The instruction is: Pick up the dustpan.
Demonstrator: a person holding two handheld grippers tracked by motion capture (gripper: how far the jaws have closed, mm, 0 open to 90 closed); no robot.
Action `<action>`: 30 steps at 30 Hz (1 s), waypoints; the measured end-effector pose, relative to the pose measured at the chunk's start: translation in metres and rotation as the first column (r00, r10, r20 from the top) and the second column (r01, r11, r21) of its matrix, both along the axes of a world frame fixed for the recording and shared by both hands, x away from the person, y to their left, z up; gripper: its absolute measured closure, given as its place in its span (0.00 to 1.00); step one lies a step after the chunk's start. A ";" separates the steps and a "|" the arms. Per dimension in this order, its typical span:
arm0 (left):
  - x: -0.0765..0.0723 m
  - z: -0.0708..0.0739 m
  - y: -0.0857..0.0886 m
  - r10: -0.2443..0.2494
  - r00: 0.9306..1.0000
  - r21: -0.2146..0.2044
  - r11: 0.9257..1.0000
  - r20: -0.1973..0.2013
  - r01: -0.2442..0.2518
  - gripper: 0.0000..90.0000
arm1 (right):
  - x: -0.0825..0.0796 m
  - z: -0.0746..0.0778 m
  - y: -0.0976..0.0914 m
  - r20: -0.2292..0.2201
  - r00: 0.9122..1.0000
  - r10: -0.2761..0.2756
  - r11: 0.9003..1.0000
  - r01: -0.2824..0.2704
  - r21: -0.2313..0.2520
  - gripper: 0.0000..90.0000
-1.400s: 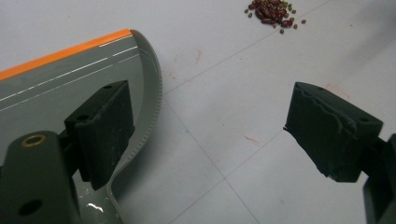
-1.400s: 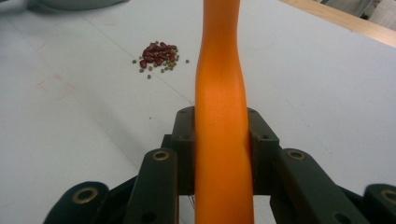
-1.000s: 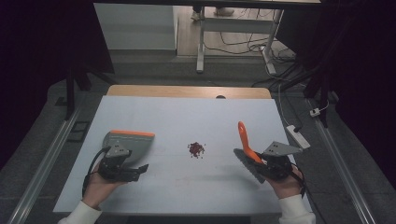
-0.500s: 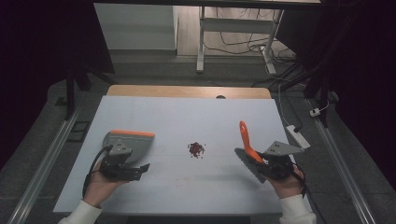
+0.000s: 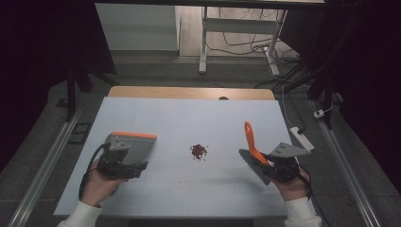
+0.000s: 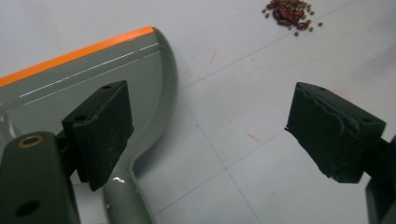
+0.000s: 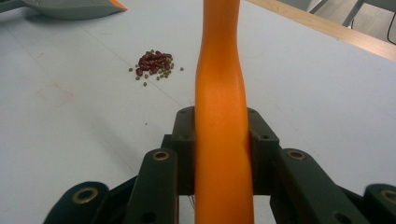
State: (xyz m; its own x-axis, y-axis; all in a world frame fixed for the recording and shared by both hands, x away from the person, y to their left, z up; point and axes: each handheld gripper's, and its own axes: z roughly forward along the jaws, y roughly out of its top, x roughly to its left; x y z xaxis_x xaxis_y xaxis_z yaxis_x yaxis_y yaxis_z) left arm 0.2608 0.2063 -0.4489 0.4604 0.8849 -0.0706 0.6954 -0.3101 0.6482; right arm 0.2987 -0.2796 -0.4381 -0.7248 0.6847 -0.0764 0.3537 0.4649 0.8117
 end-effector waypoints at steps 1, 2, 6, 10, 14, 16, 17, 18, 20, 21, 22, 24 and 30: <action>0.000 0.000 0.000 0.000 1.000 0.000 1.000 0.000 0.000 0.17 | 0.000 0.000 0.000 0.000 1.000 0.000 1.000 0.000 0.000 0.78; 0.001 0.000 0.001 0.007 1.000 0.003 1.000 -0.004 -0.007 0.17 | 0.000 0.000 0.000 0.000 1.000 0.001 1.000 -0.001 -0.003 0.78; 0.002 0.000 0.007 0.044 0.999 0.019 0.999 -0.031 -0.043 0.17 | 0.001 -0.001 0.001 -0.005 1.000 0.001 1.000 -0.001 -0.004 0.78; 0.002 -0.001 0.015 0.103 0.993 0.028 0.994 -0.057 -0.101 0.17 | 0.002 -0.002 0.001 -0.006 1.000 0.002 1.000 -0.002 -0.006 0.78; -0.001 -0.002 0.019 0.158 0.985 0.057 0.986 -0.072 -0.154 0.17 | 0.003 -0.001 -0.002 -0.002 1.000 0.009 1.000 -0.009 0.009 0.78; -0.002 -0.002 0.020 0.178 0.981 0.062 0.983 -0.080 -0.174 0.17 | 0.004 0.000 -0.003 0.003 1.000 0.013 1.000 -0.013 0.018 0.78; -0.002 -0.003 0.021 0.191 0.978 0.070 0.980 -0.084 -0.186 0.17 | 0.004 0.000 -0.003 0.001 1.000 0.011 1.000 -0.011 0.027 0.78; -0.002 -0.004 0.021 0.201 0.976 0.079 0.978 -0.086 -0.195 0.17 | 0.004 0.000 -0.004 0.000 1.000 0.011 1.000 -0.011 0.029 0.78; -0.001 -0.007 0.022 0.223 0.970 0.100 0.972 -0.100 -0.213 0.17 | 0.005 0.000 -0.003 0.001 1.000 0.013 1.000 -0.013 0.028 0.78; 0.000 -0.009 0.023 0.226 0.968 0.106 0.971 -0.110 -0.214 0.17 | 0.005 0.000 -0.003 0.001 1.000 0.013 1.000 -0.013 0.028 0.78; 0.000 -0.012 0.024 0.236 0.964 0.109 0.969 -0.123 -0.224 0.17 | 0.005 -0.001 -0.003 -0.001 1.000 0.015 1.000 -0.015 0.022 0.78; 0.001 -0.017 0.027 0.246 0.959 0.115 0.966 -0.141 -0.231 0.17 | 0.006 -0.001 -0.003 -0.002 1.000 0.016 1.000 -0.016 0.023 0.78; 0.001 -0.036 0.038 0.267 0.943 0.120 0.961 -0.198 -0.247 0.18 | 0.006 -0.003 -0.002 -0.006 1.000 0.011 1.000 -0.011 0.015 0.78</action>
State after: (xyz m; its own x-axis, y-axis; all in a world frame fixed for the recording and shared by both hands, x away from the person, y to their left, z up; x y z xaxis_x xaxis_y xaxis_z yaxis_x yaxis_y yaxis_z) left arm 0.2623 0.2440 -0.4854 0.1996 0.9784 -0.0538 0.8768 -0.1538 0.4555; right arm 0.3050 -0.2817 -0.4411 -0.7328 0.6776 -0.0623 0.3531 0.4570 0.8164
